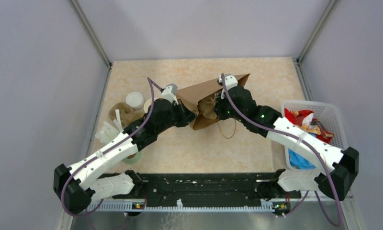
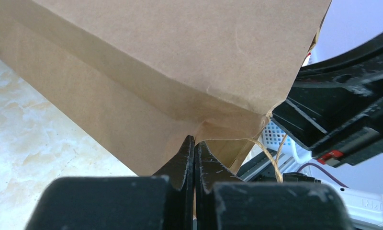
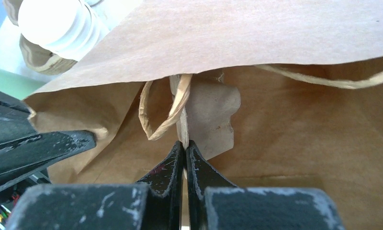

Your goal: Pack the takeout coffee

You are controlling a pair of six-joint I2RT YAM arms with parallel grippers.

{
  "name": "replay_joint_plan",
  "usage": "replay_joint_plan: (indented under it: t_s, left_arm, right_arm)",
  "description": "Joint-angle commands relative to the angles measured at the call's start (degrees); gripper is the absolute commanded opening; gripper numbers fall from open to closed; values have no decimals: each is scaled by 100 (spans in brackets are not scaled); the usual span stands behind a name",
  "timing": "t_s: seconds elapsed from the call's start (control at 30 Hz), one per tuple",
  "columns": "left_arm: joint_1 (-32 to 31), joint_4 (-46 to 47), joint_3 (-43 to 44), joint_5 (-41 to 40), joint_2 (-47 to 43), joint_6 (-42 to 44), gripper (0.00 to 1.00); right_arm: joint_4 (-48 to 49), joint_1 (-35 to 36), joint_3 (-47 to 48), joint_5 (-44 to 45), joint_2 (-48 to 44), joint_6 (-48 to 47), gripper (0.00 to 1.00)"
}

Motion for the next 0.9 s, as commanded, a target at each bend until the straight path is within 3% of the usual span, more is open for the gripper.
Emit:
replay_joint_plan:
  t_s: [0.0,0.17,0.5,0.87]
  left_arm:
    - [-16,285,196,80,33,-31,0]
    - [-16,232,247,-38,26,-30,0]
    - [-16,70,257,-119,-50,-56,0]
    - [-16,-101,335,-209,-69,-31,0]
  right_arm:
    - [530,-73,21,-232,254,-190,0]
    - [602,-284,80,-460,396,-265,0]
    - [889,-833,135,-1763,829,-666,1]
    - [785,-964,312,-1177,1221,-834,6]
